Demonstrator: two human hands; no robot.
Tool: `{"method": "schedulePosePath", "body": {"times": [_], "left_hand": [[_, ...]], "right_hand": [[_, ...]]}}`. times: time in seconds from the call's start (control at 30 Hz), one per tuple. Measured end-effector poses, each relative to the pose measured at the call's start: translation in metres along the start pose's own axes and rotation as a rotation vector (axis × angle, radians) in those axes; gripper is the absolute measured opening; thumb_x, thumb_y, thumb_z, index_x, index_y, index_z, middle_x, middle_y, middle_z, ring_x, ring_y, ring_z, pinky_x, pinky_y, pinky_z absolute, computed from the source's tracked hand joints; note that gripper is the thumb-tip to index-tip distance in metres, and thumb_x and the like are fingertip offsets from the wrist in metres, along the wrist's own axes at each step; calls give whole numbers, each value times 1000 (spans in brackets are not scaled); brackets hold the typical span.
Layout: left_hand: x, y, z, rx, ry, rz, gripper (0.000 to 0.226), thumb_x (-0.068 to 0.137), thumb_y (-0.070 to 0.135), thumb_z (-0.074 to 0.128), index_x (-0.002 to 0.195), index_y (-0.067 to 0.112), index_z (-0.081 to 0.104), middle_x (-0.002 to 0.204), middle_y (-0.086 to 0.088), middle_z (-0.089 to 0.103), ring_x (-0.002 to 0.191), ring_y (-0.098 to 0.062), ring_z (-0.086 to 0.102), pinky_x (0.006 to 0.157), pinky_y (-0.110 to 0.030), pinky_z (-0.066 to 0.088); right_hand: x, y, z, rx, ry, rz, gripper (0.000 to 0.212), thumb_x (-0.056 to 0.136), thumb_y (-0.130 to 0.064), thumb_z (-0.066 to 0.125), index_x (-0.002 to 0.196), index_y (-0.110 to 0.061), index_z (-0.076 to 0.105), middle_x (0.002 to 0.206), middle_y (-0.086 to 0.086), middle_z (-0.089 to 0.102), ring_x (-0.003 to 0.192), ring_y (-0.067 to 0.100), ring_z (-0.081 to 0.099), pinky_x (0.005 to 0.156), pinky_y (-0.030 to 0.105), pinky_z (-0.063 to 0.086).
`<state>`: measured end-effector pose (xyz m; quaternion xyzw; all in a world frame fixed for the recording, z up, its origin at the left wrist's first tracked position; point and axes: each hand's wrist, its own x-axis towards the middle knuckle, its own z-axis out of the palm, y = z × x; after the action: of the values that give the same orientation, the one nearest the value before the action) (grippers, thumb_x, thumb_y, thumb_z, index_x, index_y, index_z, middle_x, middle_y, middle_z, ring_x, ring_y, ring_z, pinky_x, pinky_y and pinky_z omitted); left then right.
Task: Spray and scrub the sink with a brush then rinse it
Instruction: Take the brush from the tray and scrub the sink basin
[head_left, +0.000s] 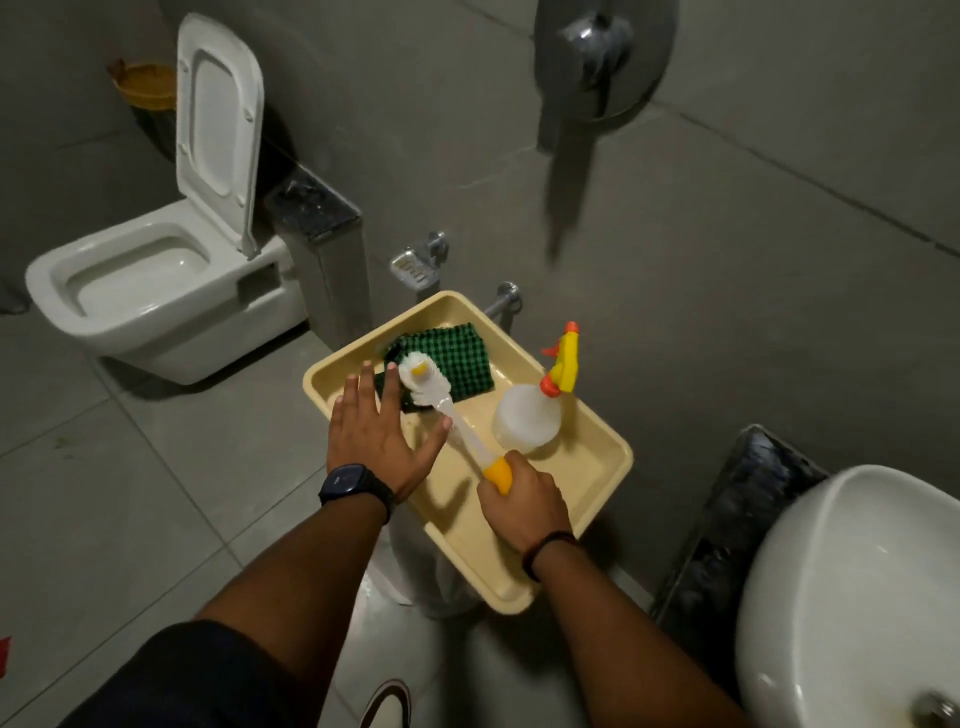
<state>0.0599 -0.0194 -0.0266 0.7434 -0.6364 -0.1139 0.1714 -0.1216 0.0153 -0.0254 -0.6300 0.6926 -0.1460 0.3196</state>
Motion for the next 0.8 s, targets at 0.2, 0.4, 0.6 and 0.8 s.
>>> {"method": "schedulePosePath", "body": {"times": [0.2,0.4,0.6,0.8], "left_hand": [[-50,97,-54,-61,76,209,90,78,73,28,145,13,29,151,-18,31,133,-37,31,107,-50,28],[-150,229,-58,-176,10,491,87,80,69,27,145,11,30,150,-20,32,135,-36,31,108,-49,29],[-243,325,-9,-71,-176,674,93,81,70,37,149,12,12,158,-13,12,144,-30,13,115,-43,11],[-270,333,31,75,-253,615,95,82,68,36,150,12,0,159,-11,-6,145,-28,-6,117,-42,-3]], "right_hand": [[-79,-3,-88,296,245,34,16,81,-31,58,72,-21,49,82,14,67,79,34,59,64,29,39],[-207,66,-192,360,557,68,40,86,-38,58,55,-23,40,58,-1,50,64,28,47,63,37,42],[-327,178,-269,158,605,400,38,86,-51,49,62,-22,45,75,9,63,78,34,58,66,34,42],[-362,239,-283,-92,158,670,36,88,-51,45,71,-21,52,102,15,65,90,29,59,70,31,41]]}}
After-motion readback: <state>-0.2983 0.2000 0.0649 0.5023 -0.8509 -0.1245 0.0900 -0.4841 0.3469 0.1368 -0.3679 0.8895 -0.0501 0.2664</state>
